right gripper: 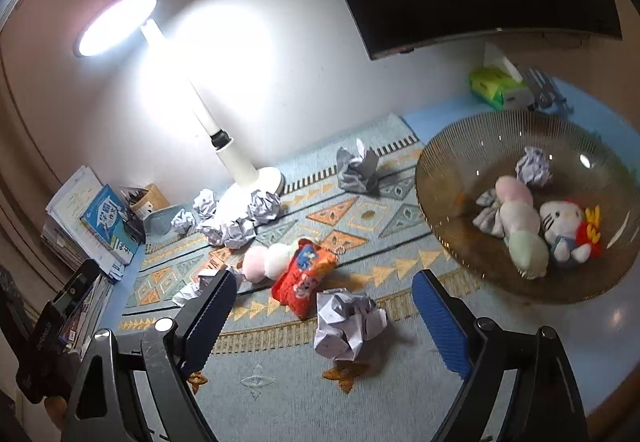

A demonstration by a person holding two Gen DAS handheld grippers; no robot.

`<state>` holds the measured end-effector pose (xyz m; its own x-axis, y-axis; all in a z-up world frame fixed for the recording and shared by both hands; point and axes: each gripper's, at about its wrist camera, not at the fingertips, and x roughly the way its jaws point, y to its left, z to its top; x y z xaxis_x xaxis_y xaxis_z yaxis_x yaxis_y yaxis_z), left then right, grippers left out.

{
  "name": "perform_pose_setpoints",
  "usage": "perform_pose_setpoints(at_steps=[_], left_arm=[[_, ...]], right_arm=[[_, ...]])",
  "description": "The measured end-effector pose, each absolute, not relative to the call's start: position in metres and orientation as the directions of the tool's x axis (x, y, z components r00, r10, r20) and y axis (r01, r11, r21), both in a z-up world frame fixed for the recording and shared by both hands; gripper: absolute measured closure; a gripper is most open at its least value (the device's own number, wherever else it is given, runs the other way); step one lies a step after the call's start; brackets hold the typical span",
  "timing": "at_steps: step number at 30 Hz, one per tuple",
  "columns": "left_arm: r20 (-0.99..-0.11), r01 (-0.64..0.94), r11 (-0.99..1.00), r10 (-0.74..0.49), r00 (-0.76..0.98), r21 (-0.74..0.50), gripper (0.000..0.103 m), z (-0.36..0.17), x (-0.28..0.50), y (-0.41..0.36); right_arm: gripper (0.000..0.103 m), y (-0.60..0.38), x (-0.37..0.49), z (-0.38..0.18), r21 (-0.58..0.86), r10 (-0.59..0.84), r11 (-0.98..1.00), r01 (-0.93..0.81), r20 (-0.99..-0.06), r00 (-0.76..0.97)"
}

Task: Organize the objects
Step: 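Grasp a paper ball with the right tool while the left tool grasps another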

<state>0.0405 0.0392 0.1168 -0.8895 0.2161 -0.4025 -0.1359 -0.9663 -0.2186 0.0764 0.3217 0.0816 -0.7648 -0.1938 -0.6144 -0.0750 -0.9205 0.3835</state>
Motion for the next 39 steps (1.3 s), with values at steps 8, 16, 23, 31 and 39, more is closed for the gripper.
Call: perform_pose_setpoints(at_steps=[8, 16, 23, 31, 39], left_arm=[[-0.569, -0.008, -0.981, 0.12, -0.813, -0.195, 0.0, 0.035, 0.016, -0.018], [-0.641, -0.079, -0.976, 0.194, -0.743, -0.204, 0.0, 0.009, 0.001, -0.008], [-0.671, -0.145, -0.98, 0.201, -0.713, -0.139, 0.0, 0.016, -0.019, 0.016], [-0.656, -0.137, -0.984, 0.178, -0.734, -0.114, 0.001, 0.011, -0.03, 0.028], [-0.657, -0.155, -0.986, 0.162, -0.736, -0.07, 0.01, 0.011, -0.028, 0.034]], right_arm=[[0.014, 0.318, 0.055, 0.013, 0.418, -0.216, -0.895, -0.156, -0.713, -0.667], [0.014, 0.307, 0.04, -0.013, 0.394, -0.205, -0.907, -0.147, -0.719, -0.665], [0.014, 0.301, 0.037, -0.012, 0.342, -0.169, -0.929, -0.141, -0.731, -0.661], [0.014, 0.3, 0.036, -0.012, 0.32, -0.143, -0.935, -0.154, -0.737, -0.661], [0.037, 0.287, 0.036, -0.008, 0.254, -0.105, -0.959, -0.124, -0.729, -0.677]])
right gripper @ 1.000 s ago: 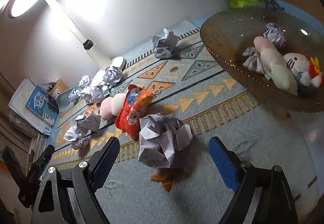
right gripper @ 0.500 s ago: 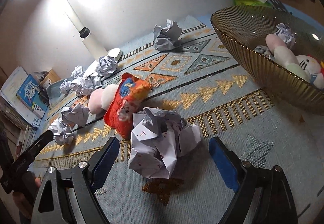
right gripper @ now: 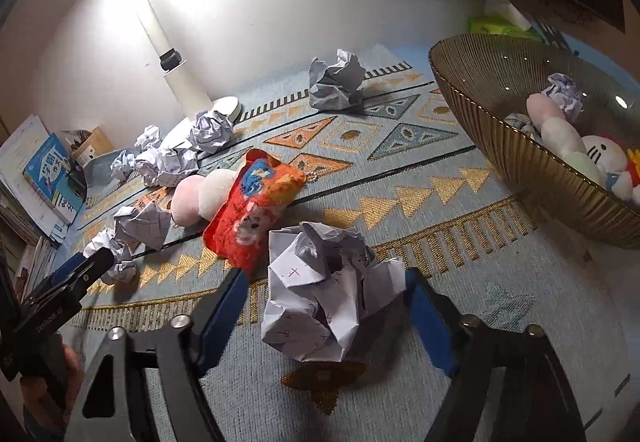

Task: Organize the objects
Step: 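Grasp a paper ball with the right tool while the left tool grasps another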

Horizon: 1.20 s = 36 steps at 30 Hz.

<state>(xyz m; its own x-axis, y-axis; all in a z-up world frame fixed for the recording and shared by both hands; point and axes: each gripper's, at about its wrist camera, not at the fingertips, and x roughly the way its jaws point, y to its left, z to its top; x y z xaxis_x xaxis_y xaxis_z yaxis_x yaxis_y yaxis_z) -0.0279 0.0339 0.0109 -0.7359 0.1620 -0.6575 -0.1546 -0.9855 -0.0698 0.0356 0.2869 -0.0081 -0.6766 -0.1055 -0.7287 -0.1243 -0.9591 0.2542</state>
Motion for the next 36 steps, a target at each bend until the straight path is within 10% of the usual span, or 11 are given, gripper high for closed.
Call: perform_pose_setpoints(at_steps=[12, 36], left_arm=[[-0.656, -0.196, -0.977, 0.206, -0.726, -0.09, 0.064, 0.009, -0.025, 0.037], [-0.564, -0.193, -0.977, 0.21, -0.799, -0.09, 0.068, 0.025, 0.0, 0.034]], right_arm=[[0.055, 0.267, 0.041, -0.003, 0.174, -0.089, -0.984, -0.049, -0.701, -0.707], [0.055, 0.257, 0.059, 0.008, 0.175, -0.163, -0.982, 0.066, -0.628, -0.761]])
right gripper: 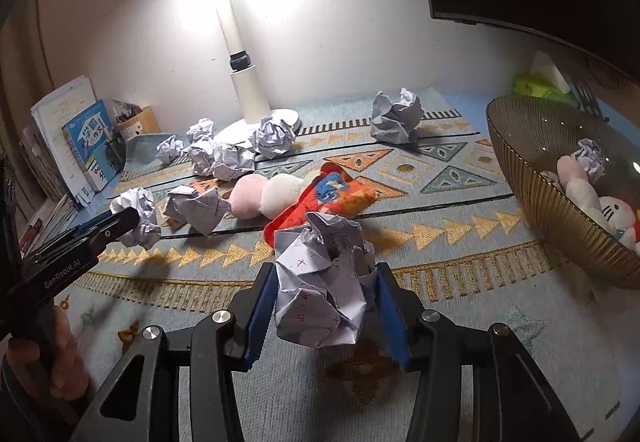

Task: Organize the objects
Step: 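Grasp a paper ball with the right tool while the left tool grasps another, then drop both paper balls into the glass bowl by opening both tools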

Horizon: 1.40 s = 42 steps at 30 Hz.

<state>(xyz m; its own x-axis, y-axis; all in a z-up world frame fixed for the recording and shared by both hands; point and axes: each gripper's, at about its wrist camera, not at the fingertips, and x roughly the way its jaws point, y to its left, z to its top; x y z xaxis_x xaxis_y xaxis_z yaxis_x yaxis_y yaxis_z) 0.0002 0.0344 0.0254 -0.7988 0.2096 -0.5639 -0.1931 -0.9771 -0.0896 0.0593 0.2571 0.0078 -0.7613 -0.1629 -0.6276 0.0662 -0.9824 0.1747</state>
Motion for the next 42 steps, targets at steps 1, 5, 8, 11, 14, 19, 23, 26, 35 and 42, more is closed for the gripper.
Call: perform_pose_setpoints(at_steps=[1, 5, 8, 11, 14, 19, 23, 26, 35, 42], left_arm=[[-0.563, -0.196, -0.977, 0.211, -0.799, -0.088, 0.068, 0.027, 0.003, 0.037], [-0.538, -0.215, -0.967, 0.255, -0.804, -0.137, 0.068, 0.044, 0.014, 0.048], [-0.513, -0.265, -0.96, 0.274, -0.814, -0.093, 0.068, 0.063, 0.019, 0.072], [-0.483, -0.328, -0.944, 0.307, -0.82, -0.042, 0.068, 0.081, 0.02, 0.105], [-0.455, -0.412, -0.909, 0.392, -0.8, -0.06, 0.068, 0.1, 0.018, 0.14], [-0.4, -0.537, -0.841, 0.517, -0.757, -0.071, 0.068, 0.129, 0.014, 0.199], [-0.407, -0.591, -0.805, 0.557, -0.724, -0.049, 0.068, 0.132, 0.001, 0.248], [-0.428, -0.623, -0.781, 0.58, -0.693, -0.05, 0.068, 0.127, -0.01, 0.281], [-0.514, -0.665, -0.746, 0.582, -0.63, -0.029, 0.068, 0.099, -0.029, 0.339], [-0.539, -0.683, -0.73, 0.577, -0.614, -0.004, 0.022, 0.094, -0.029, 0.35]], right_arm=[[0.055, 0.257, 0.061, 0.009, 0.173, -0.164, -0.982, 0.069, -0.623, -0.765], [0.055, 0.256, 0.069, 0.007, 0.113, -0.104, -0.993, 0.04, -0.644, -0.758], [0.055, 0.264, 0.082, 0.011, 0.086, -0.083, -0.996, 0.036, -0.643, -0.762], [0.055, 0.287, 0.094, 0.025, 0.094, -0.047, -0.995, -0.015, -0.622, -0.782], [0.055, 0.316, 0.104, 0.042, 0.045, 0.052, -0.994, -0.099, -0.603, -0.796], [0.055, 0.375, 0.119, 0.074, 0.059, 0.151, -0.974, -0.219, -0.555, -0.818], [0.055, 0.415, 0.119, 0.1, 0.056, 0.241, -0.948, -0.312, -0.511, -0.825], [0.055, 0.443, 0.113, 0.111, 0.042, 0.324, -0.915, -0.402, -0.517, -0.792], [0.054, 0.492, 0.092, 0.115, 0.152, 0.299, -0.878, -0.453, -0.565, -0.769], [0.029, 0.503, 0.086, 0.11, 0.242, 0.255, -0.855, -0.458, -0.572, -0.78]])
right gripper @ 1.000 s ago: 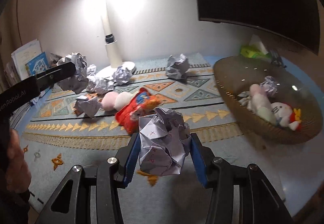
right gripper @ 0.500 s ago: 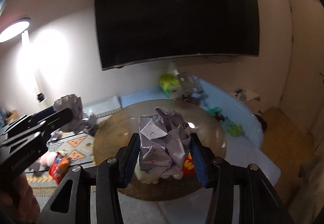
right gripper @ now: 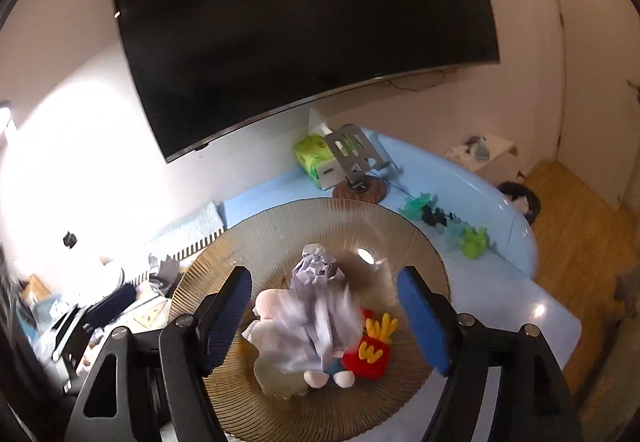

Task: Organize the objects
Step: 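Drop both paper balls into the glass bowl by opening both tools, then move both tools back over the rug toward the pink box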

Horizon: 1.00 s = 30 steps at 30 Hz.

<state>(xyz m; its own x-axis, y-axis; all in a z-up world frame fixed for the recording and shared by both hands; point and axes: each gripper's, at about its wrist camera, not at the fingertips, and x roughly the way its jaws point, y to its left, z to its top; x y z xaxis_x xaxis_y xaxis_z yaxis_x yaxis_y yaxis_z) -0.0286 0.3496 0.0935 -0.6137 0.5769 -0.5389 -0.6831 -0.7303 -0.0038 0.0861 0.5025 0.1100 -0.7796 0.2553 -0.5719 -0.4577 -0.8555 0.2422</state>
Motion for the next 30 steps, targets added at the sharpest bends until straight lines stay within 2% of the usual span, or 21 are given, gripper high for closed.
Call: perform_pose_setpoints(at_steps=[2, 7, 12, 22, 30], left_arm=[[-0.502, -0.672, -0.74, 0.565, -0.654, 0.042, 0.008, 0.093, -0.017, 0.344], [-0.508, -0.656, -0.754, 0.551, -0.662, 0.036, 0.007, 0.092, -0.003, 0.318], [-0.51, -0.601, -0.799, 0.513, -0.69, 0.01, 0.008, 0.085, 0.014, 0.274], [-0.531, -0.417, -0.907, 0.384, -0.756, -0.061, 0.008, 0.075, 0.027, 0.176], [-0.554, -0.266, -0.957, 0.283, -0.783, -0.113, 0.008, 0.062, 0.031, 0.099]], right_arm=[[0.029, 0.506, 0.092, 0.109, 0.278, 0.235, -0.849, -0.449, -0.563, -0.792], [0.029, 0.498, 0.103, 0.108, 0.313, 0.199, -0.845, -0.434, -0.57, -0.798], [0.028, 0.478, 0.115, 0.114, 0.315, 0.171, -0.869, -0.382, -0.533, -0.829], [0.028, 0.409, 0.112, 0.118, 0.289, 0.04, -0.934, -0.209, -0.499, -0.866], [0.028, 0.327, 0.085, 0.097, 0.236, -0.09, -0.971, -0.049, -0.545, -0.834]])
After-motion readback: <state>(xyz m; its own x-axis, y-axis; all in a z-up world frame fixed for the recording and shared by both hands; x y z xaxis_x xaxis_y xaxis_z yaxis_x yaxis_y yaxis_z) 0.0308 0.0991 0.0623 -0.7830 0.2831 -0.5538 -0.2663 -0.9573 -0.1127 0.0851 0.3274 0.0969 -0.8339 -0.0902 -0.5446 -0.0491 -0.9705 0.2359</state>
